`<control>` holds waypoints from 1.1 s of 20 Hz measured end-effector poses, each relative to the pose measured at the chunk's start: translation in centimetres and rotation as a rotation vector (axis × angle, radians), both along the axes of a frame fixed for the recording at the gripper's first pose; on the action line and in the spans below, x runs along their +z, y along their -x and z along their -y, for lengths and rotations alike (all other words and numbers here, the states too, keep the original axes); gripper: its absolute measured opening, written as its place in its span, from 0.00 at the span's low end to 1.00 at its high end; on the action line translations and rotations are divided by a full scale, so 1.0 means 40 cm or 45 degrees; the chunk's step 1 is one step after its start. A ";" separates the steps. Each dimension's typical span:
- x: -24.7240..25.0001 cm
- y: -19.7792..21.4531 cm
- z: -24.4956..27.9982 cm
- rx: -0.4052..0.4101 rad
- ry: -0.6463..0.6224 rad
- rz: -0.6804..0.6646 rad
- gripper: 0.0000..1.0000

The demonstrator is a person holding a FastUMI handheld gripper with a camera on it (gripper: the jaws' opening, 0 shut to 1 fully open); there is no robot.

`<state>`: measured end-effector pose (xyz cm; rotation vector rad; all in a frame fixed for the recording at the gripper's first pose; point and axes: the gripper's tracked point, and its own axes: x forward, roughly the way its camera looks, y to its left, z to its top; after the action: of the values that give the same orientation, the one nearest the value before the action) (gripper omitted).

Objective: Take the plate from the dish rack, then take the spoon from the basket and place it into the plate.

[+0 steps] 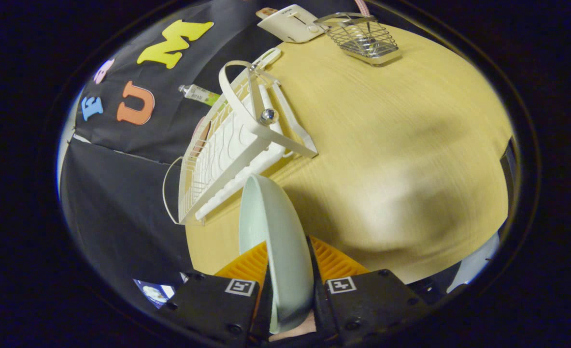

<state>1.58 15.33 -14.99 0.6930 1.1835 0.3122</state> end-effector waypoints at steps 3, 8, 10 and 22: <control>0.007 -0.022 0.023 -0.015 0.028 0.027 0.55; 0.006 -0.038 0.043 -0.021 0.035 0.088 0.60; 0.019 -0.038 0.060 0.006 0.086 0.180 0.62; 0.213 -0.093 0.373 -0.173 0.676 0.991 0.83</control>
<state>5.28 0.40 -6.48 0.1416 0.4312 0.1175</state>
